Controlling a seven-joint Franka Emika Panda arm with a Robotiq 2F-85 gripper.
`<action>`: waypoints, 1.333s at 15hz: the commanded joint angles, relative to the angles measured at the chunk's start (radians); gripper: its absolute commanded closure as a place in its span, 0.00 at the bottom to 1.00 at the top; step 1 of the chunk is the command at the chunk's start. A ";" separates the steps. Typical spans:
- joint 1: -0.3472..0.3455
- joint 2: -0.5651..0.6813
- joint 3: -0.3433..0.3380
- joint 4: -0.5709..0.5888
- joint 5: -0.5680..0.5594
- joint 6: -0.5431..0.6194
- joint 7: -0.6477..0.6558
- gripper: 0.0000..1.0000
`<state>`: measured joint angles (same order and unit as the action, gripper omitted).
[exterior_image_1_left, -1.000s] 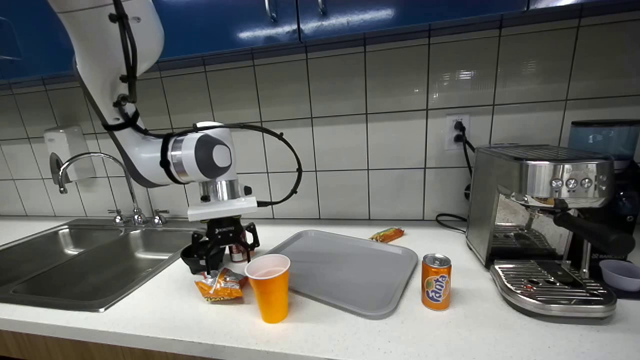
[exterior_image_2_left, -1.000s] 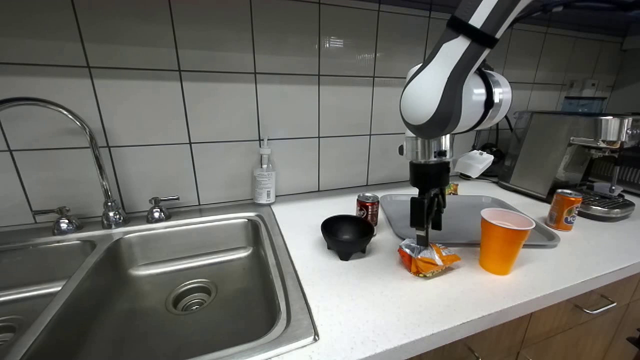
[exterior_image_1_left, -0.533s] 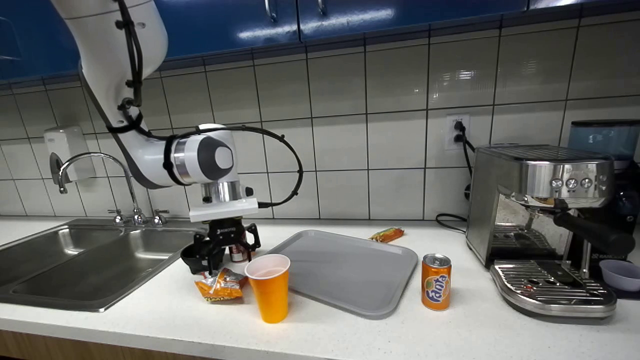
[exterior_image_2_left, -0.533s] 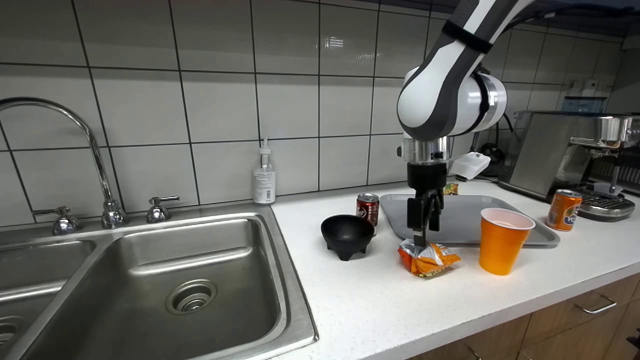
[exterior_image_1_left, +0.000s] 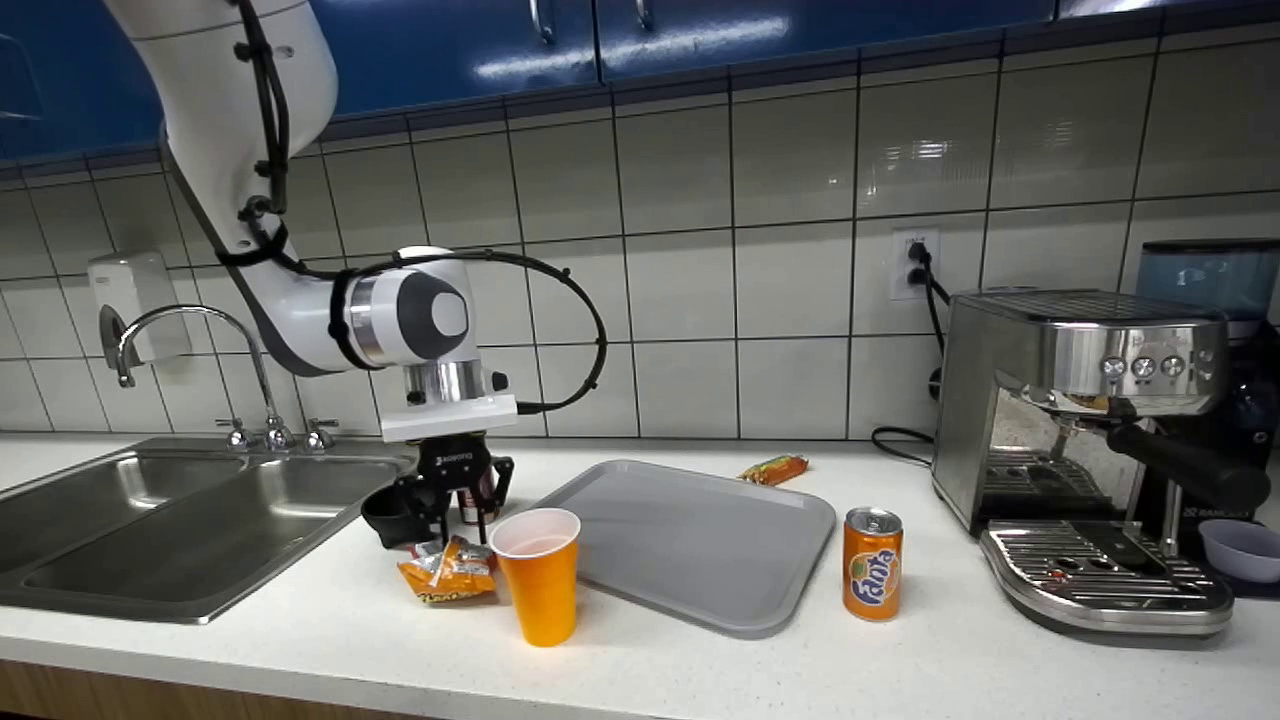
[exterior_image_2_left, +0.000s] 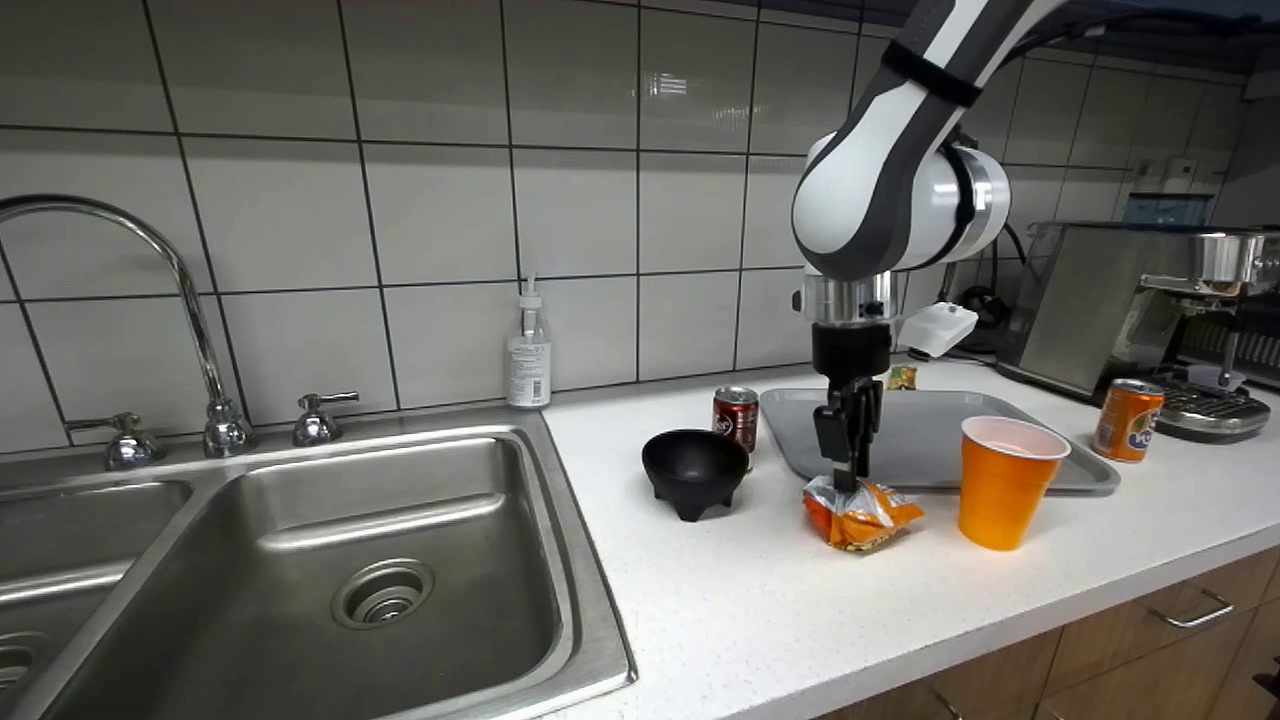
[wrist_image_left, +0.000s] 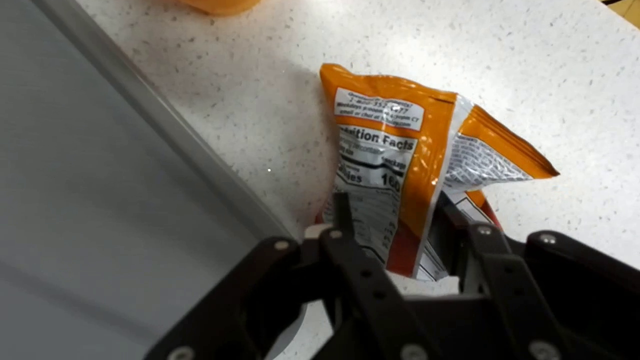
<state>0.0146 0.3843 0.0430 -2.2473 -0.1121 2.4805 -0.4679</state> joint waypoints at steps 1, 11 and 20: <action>-0.009 0.006 0.013 0.020 -0.019 -0.017 0.030 0.88; -0.012 -0.009 0.016 0.014 -0.015 -0.011 0.025 1.00; -0.010 -0.071 0.011 0.001 -0.019 0.005 0.032 1.00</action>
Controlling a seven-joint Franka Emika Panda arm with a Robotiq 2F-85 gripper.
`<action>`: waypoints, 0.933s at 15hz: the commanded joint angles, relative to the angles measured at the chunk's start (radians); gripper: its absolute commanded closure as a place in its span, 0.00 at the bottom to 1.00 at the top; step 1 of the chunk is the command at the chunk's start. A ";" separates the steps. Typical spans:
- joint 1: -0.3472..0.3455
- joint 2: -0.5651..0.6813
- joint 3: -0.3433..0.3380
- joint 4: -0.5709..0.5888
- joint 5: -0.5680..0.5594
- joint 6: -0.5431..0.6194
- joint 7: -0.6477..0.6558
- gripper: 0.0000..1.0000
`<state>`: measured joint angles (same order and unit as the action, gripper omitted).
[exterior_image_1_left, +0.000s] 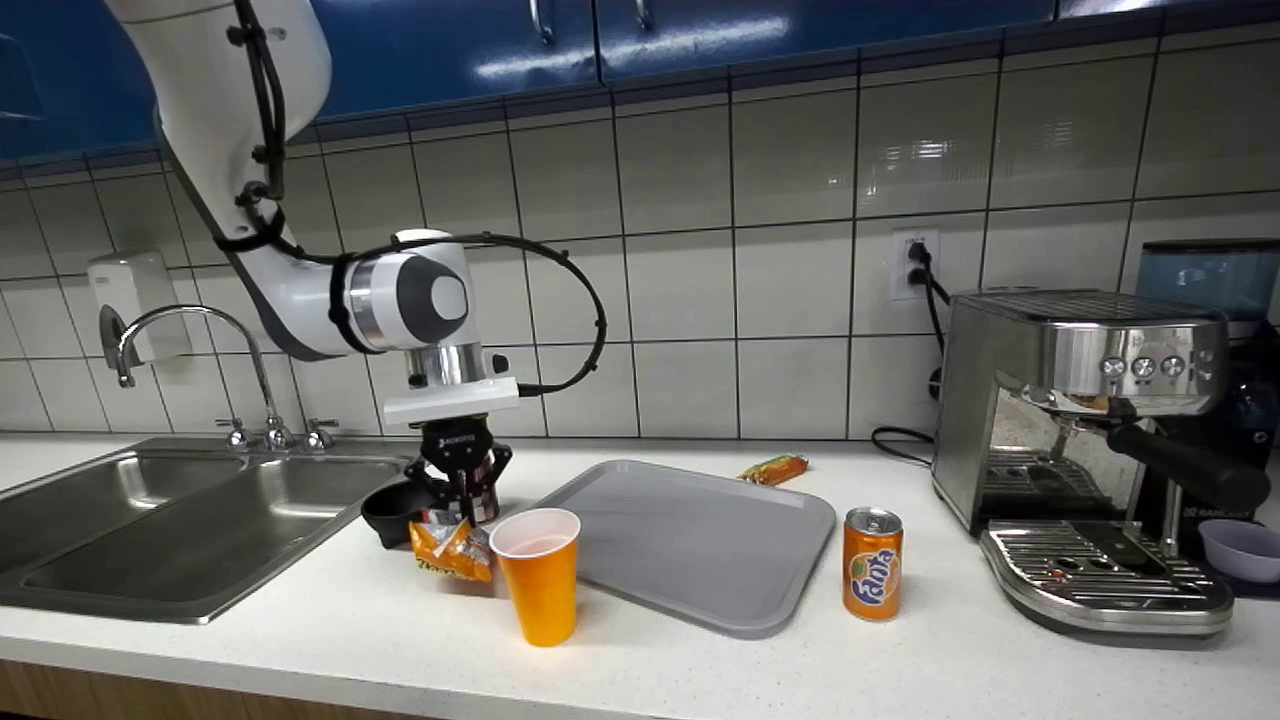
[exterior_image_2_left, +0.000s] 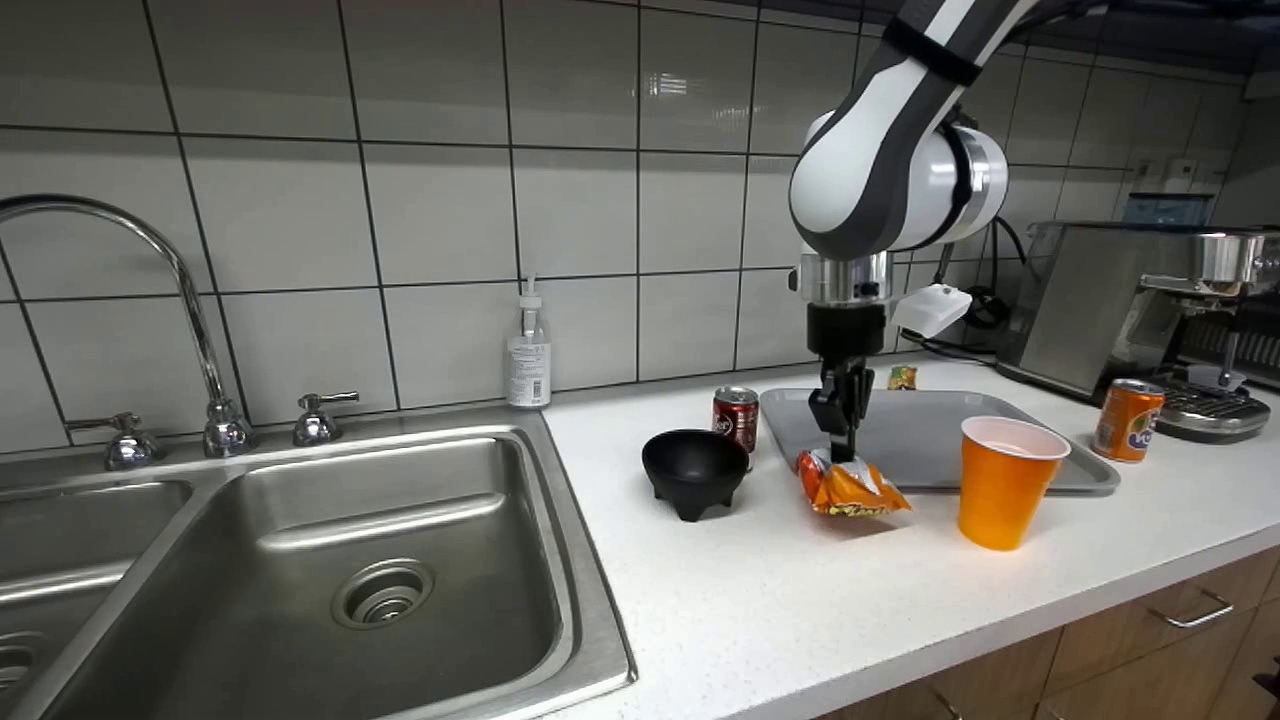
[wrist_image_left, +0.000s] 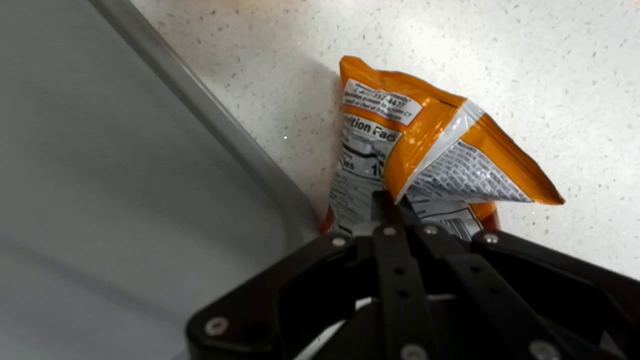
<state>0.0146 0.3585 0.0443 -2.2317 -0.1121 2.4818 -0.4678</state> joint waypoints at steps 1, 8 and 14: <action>-0.009 -0.053 0.009 -0.015 -0.021 0.004 0.033 1.00; -0.007 -0.073 -0.002 0.000 -0.031 0.018 0.053 1.00; -0.017 -0.041 -0.022 0.051 -0.041 0.031 0.058 1.00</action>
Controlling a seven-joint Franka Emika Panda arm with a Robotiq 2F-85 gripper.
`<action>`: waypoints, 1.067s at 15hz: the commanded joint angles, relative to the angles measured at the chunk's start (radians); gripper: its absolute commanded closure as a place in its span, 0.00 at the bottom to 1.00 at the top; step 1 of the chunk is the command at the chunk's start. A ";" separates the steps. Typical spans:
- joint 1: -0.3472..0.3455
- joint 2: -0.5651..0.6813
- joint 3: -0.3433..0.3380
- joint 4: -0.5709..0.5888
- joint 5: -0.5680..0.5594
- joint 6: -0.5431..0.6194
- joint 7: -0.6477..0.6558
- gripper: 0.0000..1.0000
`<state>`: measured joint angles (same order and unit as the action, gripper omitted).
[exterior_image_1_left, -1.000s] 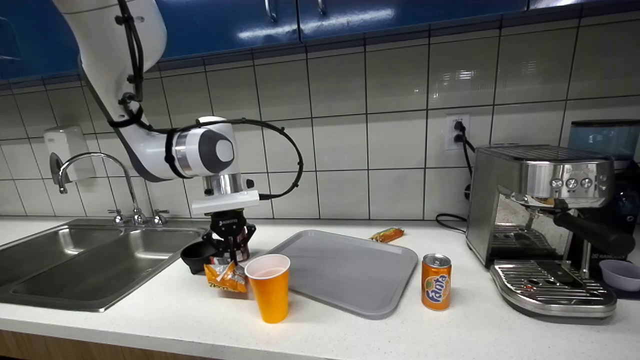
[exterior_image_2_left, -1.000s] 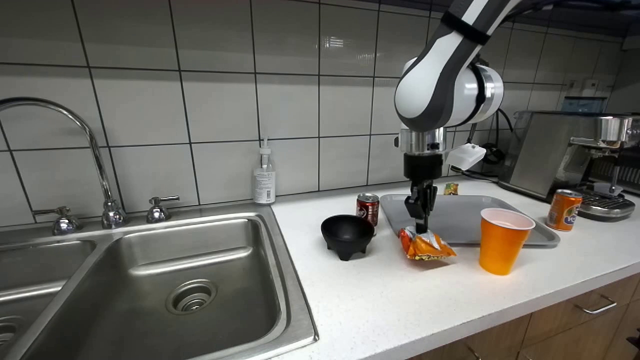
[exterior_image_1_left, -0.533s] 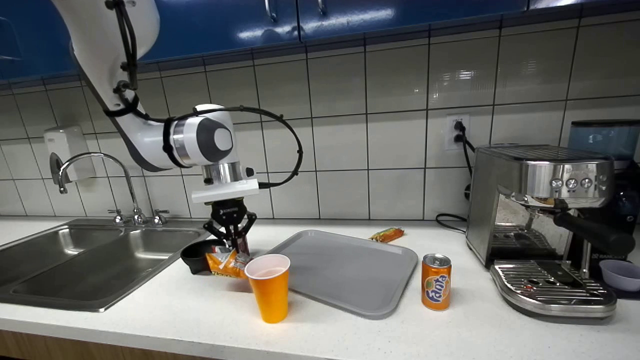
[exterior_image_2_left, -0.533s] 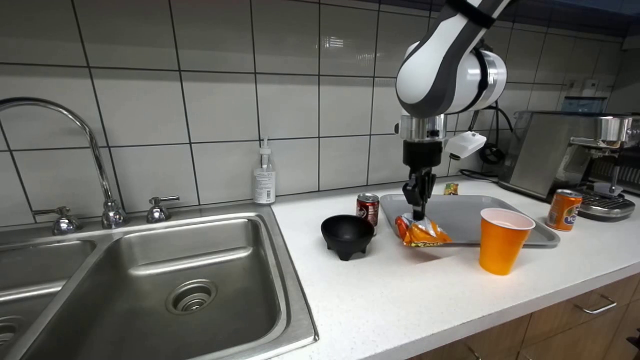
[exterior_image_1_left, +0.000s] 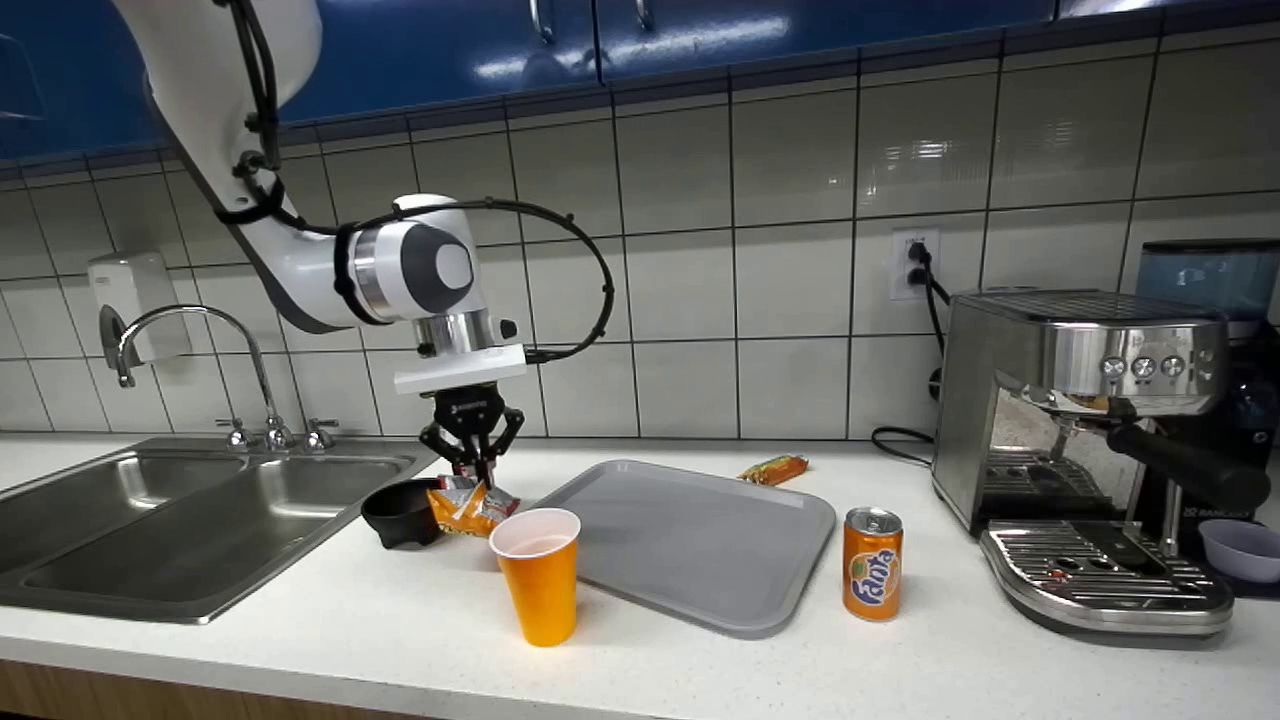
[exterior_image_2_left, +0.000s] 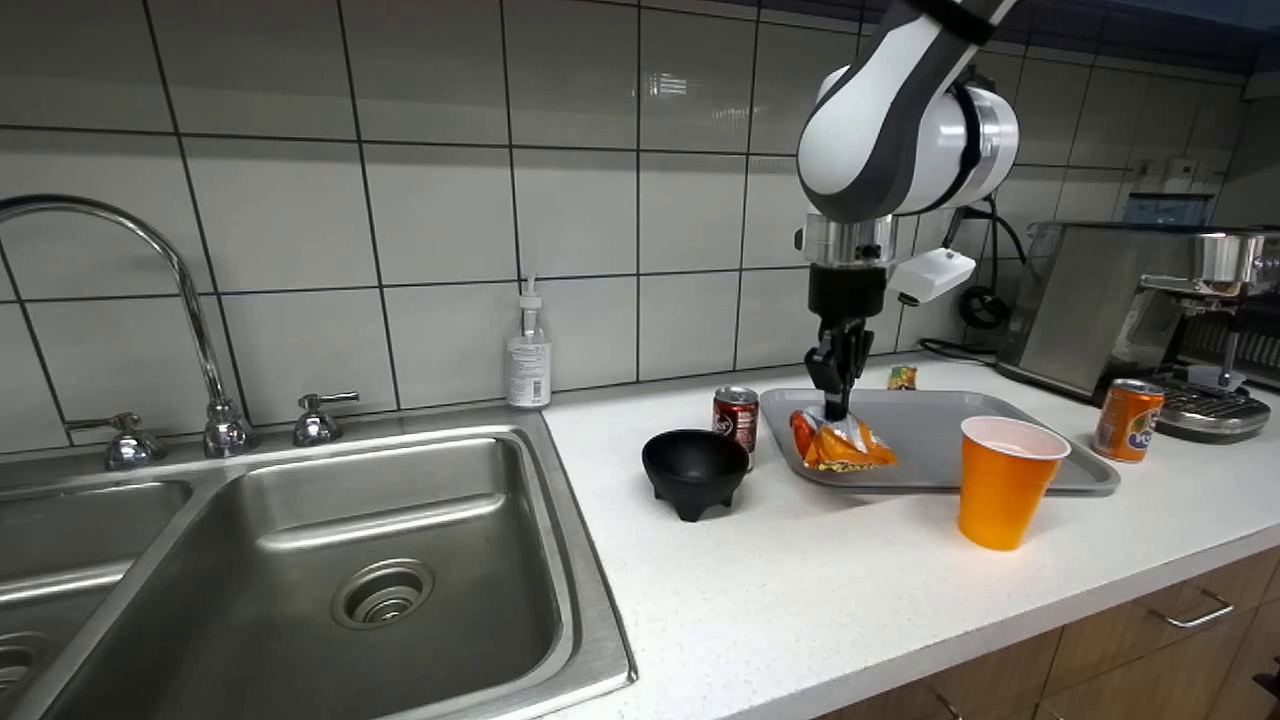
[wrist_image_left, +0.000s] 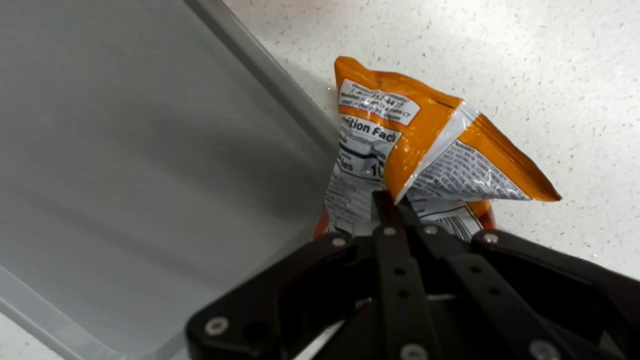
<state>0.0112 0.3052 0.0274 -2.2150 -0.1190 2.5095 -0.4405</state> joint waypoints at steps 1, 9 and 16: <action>-0.017 0.022 -0.009 0.048 -0.034 0.003 0.029 1.00; -0.039 0.145 -0.040 0.204 -0.044 -0.010 0.033 1.00; -0.023 0.242 -0.038 0.318 -0.058 -0.030 0.087 1.00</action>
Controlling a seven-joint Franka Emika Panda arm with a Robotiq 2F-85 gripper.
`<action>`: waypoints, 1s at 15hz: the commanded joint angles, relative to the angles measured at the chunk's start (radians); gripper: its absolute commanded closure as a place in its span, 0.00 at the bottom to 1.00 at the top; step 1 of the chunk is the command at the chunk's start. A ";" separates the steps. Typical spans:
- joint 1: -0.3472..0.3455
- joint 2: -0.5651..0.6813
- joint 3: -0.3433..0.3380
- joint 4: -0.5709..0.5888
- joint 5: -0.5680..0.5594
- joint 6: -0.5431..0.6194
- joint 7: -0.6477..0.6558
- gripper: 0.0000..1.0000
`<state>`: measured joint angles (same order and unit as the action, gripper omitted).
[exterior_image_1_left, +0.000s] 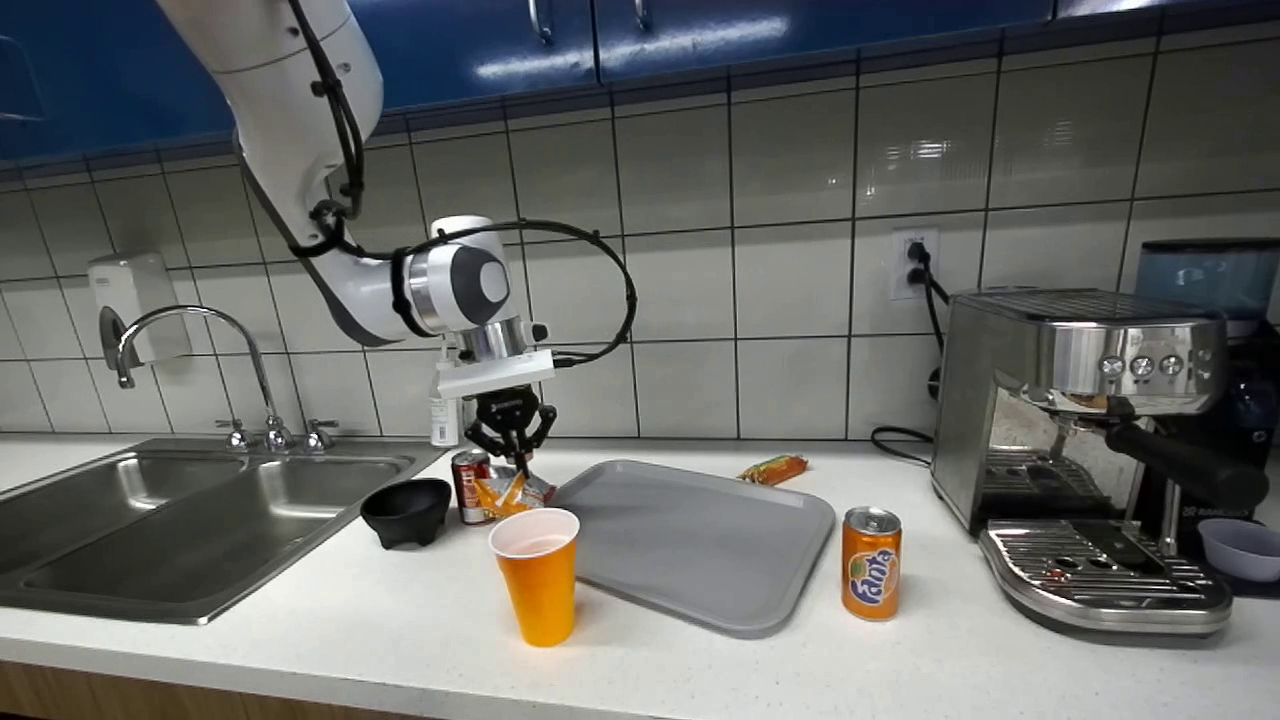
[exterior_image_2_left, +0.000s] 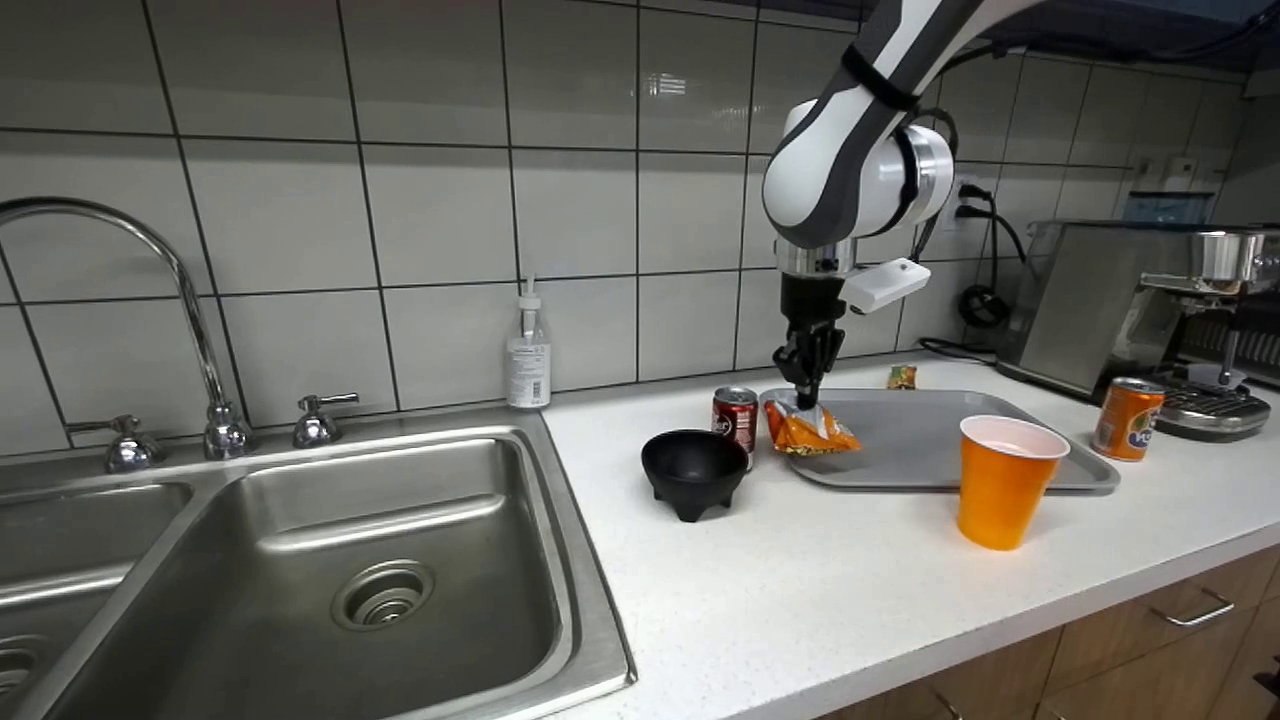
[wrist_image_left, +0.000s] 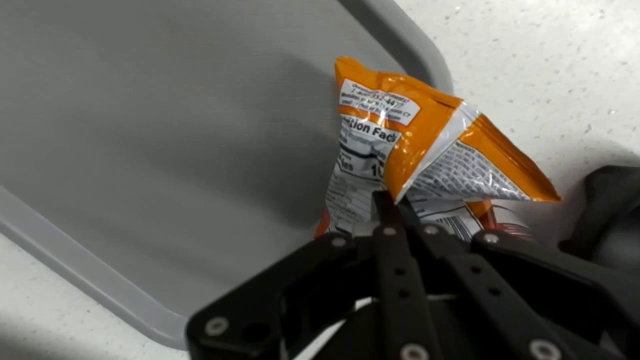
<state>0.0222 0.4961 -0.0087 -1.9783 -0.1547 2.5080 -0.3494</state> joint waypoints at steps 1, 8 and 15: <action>-0.048 0.063 -0.006 0.096 -0.021 -0.028 -0.006 1.00; -0.076 0.111 -0.010 0.150 -0.021 -0.029 0.000 1.00; -0.077 0.123 -0.011 0.161 -0.022 -0.025 0.002 1.00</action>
<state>-0.0460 0.6095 -0.0247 -1.8485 -0.1568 2.5078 -0.3542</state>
